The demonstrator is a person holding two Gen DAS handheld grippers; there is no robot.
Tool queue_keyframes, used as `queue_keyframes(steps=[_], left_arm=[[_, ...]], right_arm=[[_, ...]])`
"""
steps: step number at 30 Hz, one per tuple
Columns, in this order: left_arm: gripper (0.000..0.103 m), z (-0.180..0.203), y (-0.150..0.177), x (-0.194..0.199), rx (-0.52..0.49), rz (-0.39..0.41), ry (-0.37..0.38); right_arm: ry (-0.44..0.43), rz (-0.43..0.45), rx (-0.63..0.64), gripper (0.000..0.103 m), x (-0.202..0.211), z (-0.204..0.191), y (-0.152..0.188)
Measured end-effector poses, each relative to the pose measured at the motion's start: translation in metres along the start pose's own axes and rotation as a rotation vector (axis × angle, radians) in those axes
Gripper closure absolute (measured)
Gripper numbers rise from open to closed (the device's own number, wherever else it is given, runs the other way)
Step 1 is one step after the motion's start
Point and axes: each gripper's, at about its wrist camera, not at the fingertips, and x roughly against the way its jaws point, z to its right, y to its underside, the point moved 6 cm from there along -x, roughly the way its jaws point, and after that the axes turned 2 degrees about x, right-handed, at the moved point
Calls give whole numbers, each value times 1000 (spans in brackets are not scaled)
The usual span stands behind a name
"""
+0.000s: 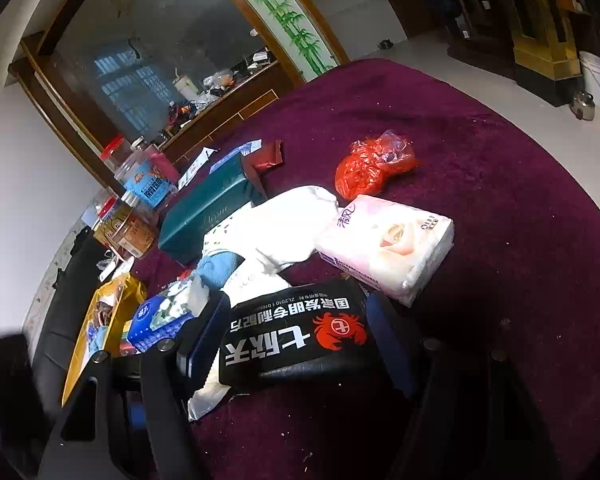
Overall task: Organize soft objects
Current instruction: 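Grasp the white tissue cloth on the table with the left gripper, then carry the white cloth into the tray with the left gripper while the right gripper grasps a blue-white tissue pack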
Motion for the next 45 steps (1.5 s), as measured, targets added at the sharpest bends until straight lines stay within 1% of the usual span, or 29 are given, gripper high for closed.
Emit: queue_keyframes(steps=[1, 3, 5, 6, 7, 9, 11, 13, 14, 16, 17, 18, 19, 21, 25, 29, 30, 31, 32, 34, 35, 38, 39, 40, 41, 42, 43, 45], left_arm=[[21, 8, 7, 4, -53, -1, -36], [20, 13, 13, 9, -117, 17, -149], [20, 7, 12, 11, -145, 56, -294], [20, 1, 9, 9, -136, 71, -344], [20, -8, 4, 7, -110, 84, -382], [20, -29, -8, 7, -42, 126, -418], [20, -42, -17, 0, -32, 164, -469], [21, -47, -31, -9, -56, 186, -512], [21, -48, -37, -15, -67, 191, -516], [21, -48, -46, -28, -76, 174, -515], [37, -47, -48, -36, -69, 157, -502], [57, -46, -47, -40, -52, 136, -466], [87, -44, -43, -44, -33, 107, -434], [92, -37, -34, -35, -50, 118, -420], [93, -28, -8, -4, -20, 127, -330], [92, -18, 16, 24, -12, 160, -304], [89, -18, 18, 25, -11, 166, -302], [76, -19, 19, 24, -16, 170, -314], [51, -22, 18, 20, -23, 171, -340], [29, -27, 16, 10, -17, 178, -382], [29, -28, 12, 3, -14, 181, -383], [29, -26, 10, -21, -42, 159, -419], [30, -24, 12, -28, -49, 145, -414], [42, -20, 16, -35, -51, 123, -396], [62, -17, 19, -35, -74, 138, -437], [78, -14, 20, -32, -82, 141, -427], [89, -13, 23, -27, -56, 139, -371], [89, -13, 29, -9, 5, 167, -289]], right_arm=[[-3, 1, -4, 33, 1, 1, 0], [-5, 4, -14, 33, 2, 3, -1], [-5, 5, -24, 33, 3, 5, -1], [-3, 6, -28, 33, 3, 6, -1], [-1, 7, -31, 33, 3, 7, -1], [4, 9, -34, 33, 4, 7, -1], [9, 10, -36, 33, 4, 9, -1], [11, 10, -38, 33, 5, 11, -1], [12, 9, -35, 33, 5, 11, -1], [16, 5, -26, 33, 3, 10, -1], [16, 5, -24, 33, 3, 10, -1], [17, 9, -22, 33, 4, 11, -1], [17, 9, -24, 33, 4, 10, -2], [19, 12, -33, 33, 4, 12, -2], [18, 9, -48, 33, 3, 15, -3], [15, 12, -51, 33, 3, 14, -3], [13, 12, -53, 33, 3, 15, -3], [14, 11, -54, 33, 3, 15, -3], [15, 9, -54, 33, 3, 15, -3], [19, 8, -56, 33, 4, 17, -3], [21, 7, -57, 33, 4, 17, -3], [29, 11, -61, 33, 5, 18, -3], [29, 12, -61, 33, 5, 18, -3], [30, 13, -60, 33, 6, 18, -3], [32, 14, -58, 33, 6, 18, -3], [32, 15, -57, 33, 6, 18, -2], [33, 17, -53, 33, 7, 17, -2], [51, 34, -36, 33, 9, 14, -3]])
